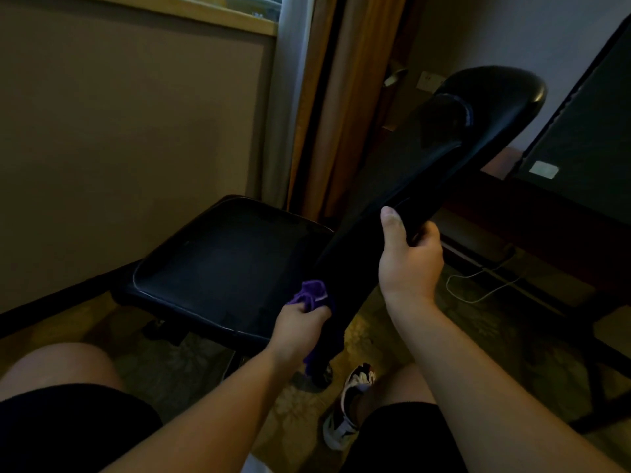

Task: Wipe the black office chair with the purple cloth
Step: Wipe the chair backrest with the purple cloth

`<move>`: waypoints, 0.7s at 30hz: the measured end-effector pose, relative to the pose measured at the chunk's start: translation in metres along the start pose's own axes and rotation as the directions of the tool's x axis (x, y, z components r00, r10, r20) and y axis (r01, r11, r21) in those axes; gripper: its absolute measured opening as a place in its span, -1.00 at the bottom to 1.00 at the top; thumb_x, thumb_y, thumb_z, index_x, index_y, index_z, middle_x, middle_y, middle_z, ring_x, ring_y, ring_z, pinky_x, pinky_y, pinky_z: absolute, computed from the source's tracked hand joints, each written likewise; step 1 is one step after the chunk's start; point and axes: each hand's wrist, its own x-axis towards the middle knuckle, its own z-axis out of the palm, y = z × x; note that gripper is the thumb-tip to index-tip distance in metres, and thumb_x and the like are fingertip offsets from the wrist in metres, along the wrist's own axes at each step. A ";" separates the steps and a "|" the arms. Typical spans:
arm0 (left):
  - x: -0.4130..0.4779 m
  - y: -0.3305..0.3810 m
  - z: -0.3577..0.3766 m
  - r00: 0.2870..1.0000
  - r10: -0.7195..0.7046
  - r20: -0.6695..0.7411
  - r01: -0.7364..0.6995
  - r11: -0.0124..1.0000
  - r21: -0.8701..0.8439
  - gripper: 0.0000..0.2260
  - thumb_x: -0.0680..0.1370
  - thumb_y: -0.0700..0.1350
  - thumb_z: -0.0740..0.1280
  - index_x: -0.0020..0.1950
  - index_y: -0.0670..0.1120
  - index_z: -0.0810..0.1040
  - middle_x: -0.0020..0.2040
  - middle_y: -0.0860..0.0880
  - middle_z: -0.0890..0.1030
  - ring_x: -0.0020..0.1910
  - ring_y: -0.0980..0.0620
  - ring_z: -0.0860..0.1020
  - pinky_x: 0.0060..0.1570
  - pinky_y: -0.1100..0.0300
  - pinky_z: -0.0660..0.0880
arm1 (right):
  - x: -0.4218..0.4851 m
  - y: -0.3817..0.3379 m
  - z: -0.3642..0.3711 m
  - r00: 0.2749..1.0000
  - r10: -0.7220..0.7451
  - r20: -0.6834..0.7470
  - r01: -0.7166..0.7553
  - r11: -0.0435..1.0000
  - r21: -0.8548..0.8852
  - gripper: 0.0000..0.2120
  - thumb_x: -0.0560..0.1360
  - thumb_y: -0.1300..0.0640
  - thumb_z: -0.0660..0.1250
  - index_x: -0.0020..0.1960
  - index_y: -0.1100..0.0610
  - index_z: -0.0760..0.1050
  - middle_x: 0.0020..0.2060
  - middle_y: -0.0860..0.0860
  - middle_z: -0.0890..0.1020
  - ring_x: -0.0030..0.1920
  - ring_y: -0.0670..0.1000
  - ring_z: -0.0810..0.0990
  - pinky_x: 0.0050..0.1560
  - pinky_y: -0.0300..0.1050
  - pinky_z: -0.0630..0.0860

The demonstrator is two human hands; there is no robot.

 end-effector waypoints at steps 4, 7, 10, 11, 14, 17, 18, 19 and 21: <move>-0.014 0.051 0.014 0.974 0.211 0.087 -0.205 0.977 -0.064 -0.93 0.50 -0.09 0.40 -0.09 -0.01 0.69 -0.17 -0.09 0.73 -0.22 -0.06 0.72 -0.32 0.24 0.60 | -0.001 0.000 0.000 1.000 0.012 0.012 -0.012 1.000 0.002 -0.76 0.50 -0.22 0.42 -0.03 -0.09 0.50 -0.12 -0.04 0.69 -0.17 -0.16 0.68 -0.19 -0.19 0.59; -0.026 0.097 0.029 0.943 0.315 0.110 -0.309 0.949 -0.068 -0.91 0.46 -0.08 0.41 -0.08 0.01 0.70 -0.15 -0.06 0.74 -0.19 -0.03 0.72 -0.26 0.21 0.62 | 0.000 -0.002 -0.001 0.999 0.037 0.029 -0.037 0.999 0.009 -0.71 0.47 -0.28 0.42 -0.03 -0.09 0.50 -0.10 -0.05 0.69 -0.16 -0.19 0.67 -0.17 -0.19 0.57; -0.038 0.126 0.037 0.924 0.361 0.126 -0.355 0.933 -0.065 -0.91 0.49 -0.09 0.39 -0.07 -0.02 0.69 -0.13 -0.08 0.73 -0.16 -0.04 0.72 -0.14 0.08 0.64 | 0.001 -0.006 -0.003 0.993 0.093 0.068 -0.096 0.994 0.054 -0.42 0.31 -0.50 0.37 0.00 -0.02 0.53 -0.09 -0.03 0.70 -0.14 -0.13 0.69 -0.15 -0.13 0.57; -0.041 0.131 0.038 0.920 0.369 0.129 -0.363 0.929 -0.066 -0.90 0.50 -0.10 0.38 -0.05 -0.04 0.69 -0.11 -0.10 0.73 -0.14 -0.05 0.71 -0.08 0.03 0.65 | 0.000 -0.007 -0.004 0.990 0.111 0.083 -0.117 0.991 0.067 -0.31 0.26 -0.55 0.34 0.00 0.04 0.53 -0.10 0.00 0.69 -0.11 -0.04 0.69 -0.14 -0.07 0.58; -0.050 0.140 0.038 0.909 0.388 0.151 -0.384 0.922 -0.054 -0.87 0.54 -0.13 0.37 0.02 -0.11 0.67 -0.04 -0.15 0.71 -0.06 -0.09 0.70 0.08 -0.09 0.63 | -0.003 -0.007 -0.009 0.982 0.133 0.136 -0.148 0.983 0.106 -0.21 0.24 -0.62 0.27 0.00 0.09 0.49 -0.08 0.20 0.61 -0.01 0.23 0.64 0.00 0.19 0.59; -0.058 0.155 0.043 0.880 0.439 0.179 -0.443 0.896 -0.019 -0.88 0.55 -0.15 0.36 0.03 -0.10 0.65 -0.03 -0.12 0.71 -0.07 -0.03 0.70 0.07 -0.08 0.62 | -0.007 -0.009 -0.011 0.970 0.151 0.192 -0.185 0.968 0.169 -0.22 0.16 -0.69 0.24 -0.01 -0.05 0.52 0.11 0.26 0.62 0.12 0.28 0.61 0.16 0.34 0.53; -0.060 0.163 0.046 0.863 0.472 0.180 -0.480 0.877 -0.002 -0.89 0.55 -0.14 0.35 0.03 -0.08 0.65 -0.04 -0.10 0.71 -0.09 0.02 0.70 0.02 -0.02 0.62 | -0.007 -0.010 -0.010 0.964 0.158 0.213 -0.200 0.961 0.191 -0.21 0.15 -0.69 0.26 0.00 -0.05 0.53 0.14 0.29 0.60 0.14 0.32 0.60 0.16 0.37 0.52; -0.062 0.171 0.048 0.841 0.508 0.186 -0.519 0.855 0.015 -0.89 0.55 -0.14 0.35 0.03 -0.07 0.65 -0.05 -0.08 0.70 -0.10 0.07 0.69 -0.03 0.05 0.60 | -0.007 -0.011 -0.010 0.959 0.165 0.229 -0.213 0.956 0.202 -0.19 0.14 -0.69 0.27 0.02 -0.03 0.53 0.14 0.33 0.59 0.13 0.34 0.60 0.12 0.38 0.53; -0.067 0.186 0.052 0.797 0.565 0.214 -0.586 0.809 0.044 -0.89 0.55 -0.13 0.35 0.04 -0.06 0.63 -0.06 -0.04 0.70 -0.12 0.14 0.68 -0.05 0.16 0.56 | -0.005 -0.010 -0.010 0.956 0.164 0.243 -0.216 0.955 0.203 -0.10 0.12 -0.70 0.27 0.05 0.05 0.52 0.01 0.34 0.58 -0.07 0.26 0.61 -0.13 0.20 0.52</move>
